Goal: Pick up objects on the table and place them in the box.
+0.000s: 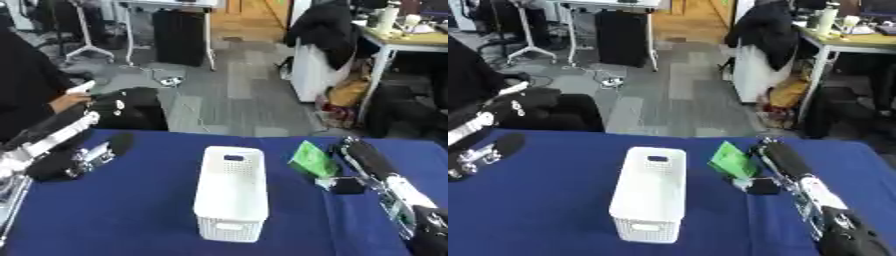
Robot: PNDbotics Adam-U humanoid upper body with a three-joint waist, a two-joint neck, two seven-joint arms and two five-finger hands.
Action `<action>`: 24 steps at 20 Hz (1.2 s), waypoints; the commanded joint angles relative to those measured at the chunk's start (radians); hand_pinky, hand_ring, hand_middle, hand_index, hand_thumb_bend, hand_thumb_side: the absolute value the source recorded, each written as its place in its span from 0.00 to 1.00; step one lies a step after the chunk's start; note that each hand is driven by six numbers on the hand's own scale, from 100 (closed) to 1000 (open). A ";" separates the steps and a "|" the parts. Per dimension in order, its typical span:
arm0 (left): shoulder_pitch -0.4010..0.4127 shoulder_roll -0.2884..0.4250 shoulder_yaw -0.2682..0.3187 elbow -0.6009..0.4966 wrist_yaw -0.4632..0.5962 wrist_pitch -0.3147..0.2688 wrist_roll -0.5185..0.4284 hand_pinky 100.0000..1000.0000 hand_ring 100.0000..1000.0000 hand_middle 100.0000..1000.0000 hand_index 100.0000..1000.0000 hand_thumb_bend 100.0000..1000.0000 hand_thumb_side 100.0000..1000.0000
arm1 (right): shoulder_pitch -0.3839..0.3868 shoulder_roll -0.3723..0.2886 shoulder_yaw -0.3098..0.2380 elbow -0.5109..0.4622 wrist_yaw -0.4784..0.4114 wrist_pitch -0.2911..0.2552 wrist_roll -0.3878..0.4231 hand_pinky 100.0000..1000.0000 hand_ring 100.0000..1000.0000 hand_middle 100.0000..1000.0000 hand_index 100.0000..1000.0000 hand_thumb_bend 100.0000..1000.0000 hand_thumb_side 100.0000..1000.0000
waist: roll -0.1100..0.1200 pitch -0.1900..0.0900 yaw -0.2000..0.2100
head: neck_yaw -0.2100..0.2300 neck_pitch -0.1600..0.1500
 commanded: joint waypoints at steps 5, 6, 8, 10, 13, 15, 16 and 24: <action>-0.016 0.011 0.002 -0.011 0.005 0.000 -0.006 0.84 0.96 1.00 0.99 0.03 1.00 | -0.069 0.028 0.006 -0.011 -0.041 -0.011 0.039 0.00 0.00 0.00 0.27 0.46 0.71 | 0.004 -0.005 0.006 | -0.016 -0.021; -0.017 0.010 0.002 -0.012 0.005 0.000 -0.006 0.84 0.96 1.00 0.99 0.03 1.00 | -0.076 0.036 0.007 -0.008 -0.041 -0.011 0.043 0.00 0.00 0.00 0.27 0.46 0.71 | 0.004 -0.005 0.008 | -0.018 -0.021; -0.019 0.006 0.002 -0.014 0.007 0.001 -0.006 0.83 0.96 1.00 0.99 0.03 1.00 | -0.090 0.052 0.006 0.001 -0.038 -0.011 0.050 0.00 0.00 0.00 0.28 0.45 0.71 | 0.004 -0.003 0.010 | -0.016 -0.022; -0.021 0.004 0.002 -0.017 0.009 0.002 -0.006 0.84 0.96 1.00 0.99 0.03 1.00 | -0.099 0.066 0.006 0.014 -0.040 -0.012 0.058 0.00 0.00 0.00 0.28 0.45 0.72 | 0.004 -0.001 0.013 | -0.016 -0.024; -0.027 -0.001 0.003 -0.021 0.011 0.006 -0.006 0.83 0.96 1.00 0.99 0.04 1.00 | -0.112 0.088 0.006 0.036 -0.053 -0.015 0.075 0.00 0.00 0.00 0.28 0.44 0.73 | 0.004 0.001 0.019 | -0.018 -0.028; -0.029 -0.004 0.002 -0.023 0.011 0.008 -0.007 0.83 0.96 1.00 0.99 0.04 1.00 | -0.121 0.099 0.011 0.046 -0.059 -0.023 0.088 0.00 0.00 0.00 0.28 0.44 0.75 | 0.003 0.004 0.023 | -0.019 -0.028; -0.031 -0.005 0.002 -0.024 0.011 0.008 -0.007 0.83 0.96 1.00 0.99 0.04 1.00 | -0.126 0.103 0.012 0.050 -0.062 -0.028 0.095 0.00 0.00 0.00 0.28 0.44 0.75 | 0.003 0.005 0.024 | -0.019 -0.027; -0.039 -0.008 -0.002 -0.028 0.013 0.010 -0.011 0.84 0.96 1.00 0.99 0.04 1.00 | -0.168 0.131 0.030 0.079 -0.099 -0.072 0.152 0.00 0.00 0.00 0.28 0.44 0.77 | 0.002 0.007 0.031 | -0.020 -0.026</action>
